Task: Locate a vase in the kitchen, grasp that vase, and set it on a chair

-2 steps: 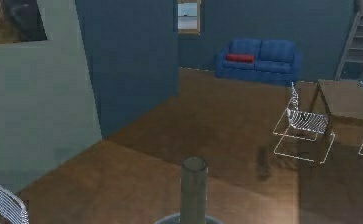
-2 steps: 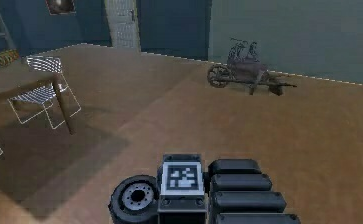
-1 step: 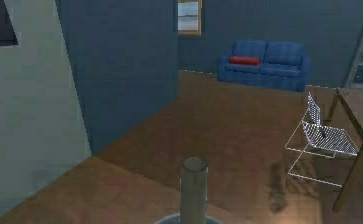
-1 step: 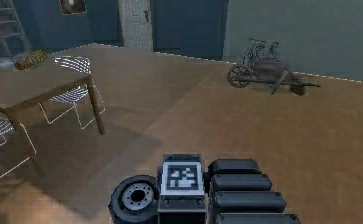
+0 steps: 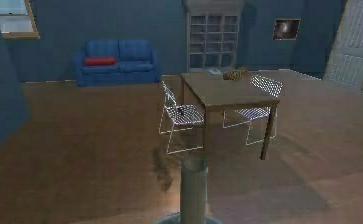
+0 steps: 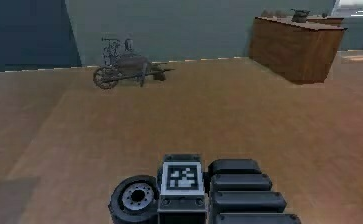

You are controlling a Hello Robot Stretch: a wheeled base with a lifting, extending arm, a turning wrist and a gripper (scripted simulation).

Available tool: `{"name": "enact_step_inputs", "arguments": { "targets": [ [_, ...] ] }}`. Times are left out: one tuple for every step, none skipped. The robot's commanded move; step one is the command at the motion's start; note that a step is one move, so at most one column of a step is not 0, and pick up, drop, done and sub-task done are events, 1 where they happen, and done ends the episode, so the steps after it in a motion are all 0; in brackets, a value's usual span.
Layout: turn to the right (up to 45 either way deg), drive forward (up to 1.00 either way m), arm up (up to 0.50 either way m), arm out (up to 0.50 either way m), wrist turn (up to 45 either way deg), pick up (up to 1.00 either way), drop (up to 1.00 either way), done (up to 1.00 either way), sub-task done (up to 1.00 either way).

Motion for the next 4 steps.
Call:
{"name": "enact_step_inputs", "arguments": {
  "targets": [
    [-42.0,0.00,0.00,0.00,0.0,0.00,0.00,0.00,0.00],
    [45.0,0.00,0.00,0.00,0.0,0.00,0.00,0.00,0.00],
    [-45.0,0.00,0.00,0.00,0.0,0.00,0.00,0.00,0.00],
    [-3.0,0.00,0.00,0.00,0.0,0.00,0.00,0.00,0.00]
  ]
}}
